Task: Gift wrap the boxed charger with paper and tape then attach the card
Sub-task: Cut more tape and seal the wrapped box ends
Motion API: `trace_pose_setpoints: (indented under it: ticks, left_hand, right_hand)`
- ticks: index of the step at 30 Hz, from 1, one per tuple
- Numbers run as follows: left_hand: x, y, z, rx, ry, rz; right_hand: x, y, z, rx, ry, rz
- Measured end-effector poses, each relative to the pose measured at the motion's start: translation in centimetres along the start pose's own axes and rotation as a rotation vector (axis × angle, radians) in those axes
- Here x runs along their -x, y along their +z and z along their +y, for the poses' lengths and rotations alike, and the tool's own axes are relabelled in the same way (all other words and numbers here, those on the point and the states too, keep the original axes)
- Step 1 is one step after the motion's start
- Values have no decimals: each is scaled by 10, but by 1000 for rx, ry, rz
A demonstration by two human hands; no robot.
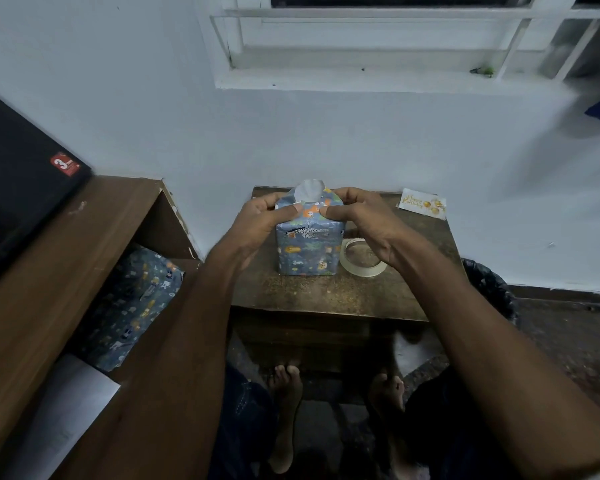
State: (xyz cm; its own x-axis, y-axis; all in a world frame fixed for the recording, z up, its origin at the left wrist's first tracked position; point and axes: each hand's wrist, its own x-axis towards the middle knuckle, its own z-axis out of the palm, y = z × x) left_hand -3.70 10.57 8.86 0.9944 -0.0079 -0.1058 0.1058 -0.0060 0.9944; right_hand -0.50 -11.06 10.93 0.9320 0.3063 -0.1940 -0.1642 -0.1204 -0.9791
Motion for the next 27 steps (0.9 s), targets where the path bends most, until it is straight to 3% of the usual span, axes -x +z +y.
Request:
trace_pose_setpoints:
  ticks: [3,5,9,18,27]
  left_hand:
    - [-1,2,-5,12,-130,-68]
    - [0,2,-6,2,-126,-46]
    - [3,1,-2,-4,7,19]
    - [9,-1,0,-96,303,79]
    - [10,-7,-3,-223,451,60]
  right_hand:
    - [1,-3,5,101,113,-118]
    - [1,-2,6,110,122,-113]
    - [0,0,1,8,-1,-17]
    - [5,-5,2,16,-207,-2]
    - [8,-4,7,66,-331,-17]
